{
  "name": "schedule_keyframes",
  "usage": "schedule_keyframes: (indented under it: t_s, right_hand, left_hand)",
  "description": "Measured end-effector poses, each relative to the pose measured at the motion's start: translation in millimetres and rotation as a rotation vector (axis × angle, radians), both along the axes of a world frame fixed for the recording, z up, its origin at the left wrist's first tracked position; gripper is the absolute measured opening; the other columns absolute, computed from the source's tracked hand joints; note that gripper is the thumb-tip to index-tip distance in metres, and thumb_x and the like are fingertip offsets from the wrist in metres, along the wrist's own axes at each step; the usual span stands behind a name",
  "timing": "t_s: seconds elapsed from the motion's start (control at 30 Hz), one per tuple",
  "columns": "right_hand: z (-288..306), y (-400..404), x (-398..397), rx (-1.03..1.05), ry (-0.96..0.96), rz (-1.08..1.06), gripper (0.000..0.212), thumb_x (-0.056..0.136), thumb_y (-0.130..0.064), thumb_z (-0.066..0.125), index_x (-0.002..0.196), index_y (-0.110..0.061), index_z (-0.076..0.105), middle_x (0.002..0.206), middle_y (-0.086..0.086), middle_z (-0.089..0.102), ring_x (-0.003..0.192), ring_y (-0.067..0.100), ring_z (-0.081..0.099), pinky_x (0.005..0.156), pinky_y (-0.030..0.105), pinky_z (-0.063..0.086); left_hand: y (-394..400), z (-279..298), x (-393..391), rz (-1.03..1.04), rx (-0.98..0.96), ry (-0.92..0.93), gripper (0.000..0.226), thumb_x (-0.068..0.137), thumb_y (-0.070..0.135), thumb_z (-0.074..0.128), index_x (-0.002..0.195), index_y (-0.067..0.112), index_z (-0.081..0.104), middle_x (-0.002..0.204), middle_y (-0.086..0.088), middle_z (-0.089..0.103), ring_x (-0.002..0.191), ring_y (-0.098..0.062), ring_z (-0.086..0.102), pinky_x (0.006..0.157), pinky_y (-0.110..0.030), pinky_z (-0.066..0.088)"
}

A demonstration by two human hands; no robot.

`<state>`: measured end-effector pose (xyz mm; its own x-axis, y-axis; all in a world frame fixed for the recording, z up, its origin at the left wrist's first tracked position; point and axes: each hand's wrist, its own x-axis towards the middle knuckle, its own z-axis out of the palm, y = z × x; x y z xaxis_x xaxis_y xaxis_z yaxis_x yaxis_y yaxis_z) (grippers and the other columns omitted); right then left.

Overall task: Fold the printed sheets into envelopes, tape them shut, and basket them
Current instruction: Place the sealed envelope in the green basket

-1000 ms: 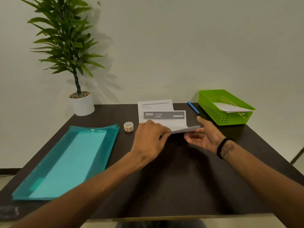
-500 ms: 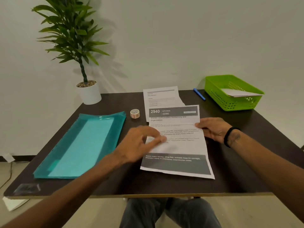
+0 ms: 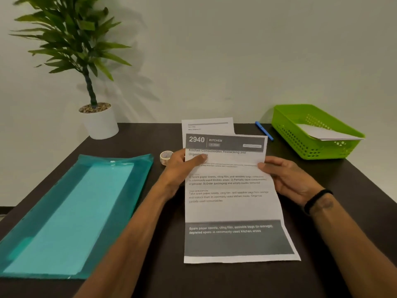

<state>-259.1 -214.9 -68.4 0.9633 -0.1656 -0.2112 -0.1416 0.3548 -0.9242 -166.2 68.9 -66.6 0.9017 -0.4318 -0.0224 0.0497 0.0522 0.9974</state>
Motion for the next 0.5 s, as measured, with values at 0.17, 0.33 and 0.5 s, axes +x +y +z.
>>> schedule_keyframes:
  t_s: [0.17, 0.33, 0.5]
  right_hand:
    - [-13, 4, -1, -0.111, -0.088, -0.098, 0.02, 0.096, -0.005, 0.066, 0.116, -0.003, 0.069, 0.115, 0.02, 0.076, 0.089, 0.025, 0.078, 0.08, 0.036, 0.065]
    - [-13, 5, -3, -0.12, -0.136, -0.121, 0.018, 0.097, -0.003, 0.063, 0.113, -0.004, 0.07, 0.12, 0.026, 0.072, 0.099, 0.036, 0.067, 0.095, 0.045, 0.058]
    - [-11, 4, -3, -0.116, -0.13, -0.088, 0.03, 0.1, 0.001, 0.051, 0.101, -0.009, 0.08, 0.119, 0.027, 0.066, 0.104, 0.04, 0.058, 0.107, 0.053, 0.046]
  left_hand:
    - [3, -14, 7, -0.099, -0.222, 0.171, 0.029, 0.099, 0.004, 0.057, 0.127, 0.008, 0.063, 0.127, -0.017, 0.071, 0.116, -0.037, 0.069, 0.099, -0.05, 0.057]
    - [0, -15, 8, -0.112, -0.239, 0.164, 0.035, 0.098, -0.003, 0.054, 0.13, 0.012, 0.061, 0.129, -0.015, 0.071, 0.116, -0.034, 0.069, 0.1, -0.048, 0.057]
    - [-4, -14, 8, -0.073, -0.201, 0.146, 0.029, 0.097, -0.006, 0.056, 0.116, 0.015, 0.065, 0.127, -0.012, 0.072, 0.113, -0.031, 0.071, 0.088, -0.04, 0.062]
